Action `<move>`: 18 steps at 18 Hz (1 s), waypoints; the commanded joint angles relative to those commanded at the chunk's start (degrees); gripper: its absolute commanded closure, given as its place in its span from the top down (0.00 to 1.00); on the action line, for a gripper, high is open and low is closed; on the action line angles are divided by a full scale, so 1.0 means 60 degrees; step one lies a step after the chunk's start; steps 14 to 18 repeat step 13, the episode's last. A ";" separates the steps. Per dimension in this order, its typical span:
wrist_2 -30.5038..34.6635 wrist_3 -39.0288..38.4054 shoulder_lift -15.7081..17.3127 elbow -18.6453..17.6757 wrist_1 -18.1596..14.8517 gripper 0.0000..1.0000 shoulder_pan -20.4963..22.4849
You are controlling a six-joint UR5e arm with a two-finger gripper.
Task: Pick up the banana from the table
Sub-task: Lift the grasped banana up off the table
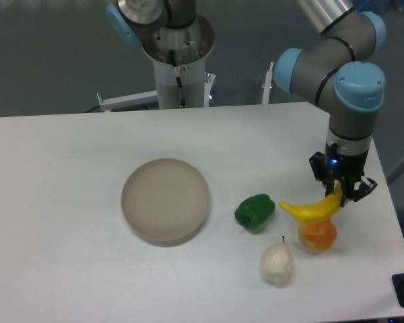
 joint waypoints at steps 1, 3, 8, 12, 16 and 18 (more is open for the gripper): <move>0.0015 0.0000 0.0000 0.0000 0.0000 0.34 0.0000; 0.0015 -0.0015 0.0000 0.0059 0.0000 0.35 -0.0015; 0.0015 -0.0103 0.0000 0.0132 0.0000 0.34 -0.0015; 0.0015 -0.0117 -0.0015 0.0147 0.0000 0.35 -0.0029; 0.0015 -0.0117 -0.0015 0.0147 0.0000 0.35 -0.0044; 0.0015 -0.0117 -0.0015 0.0147 0.0000 0.35 -0.0044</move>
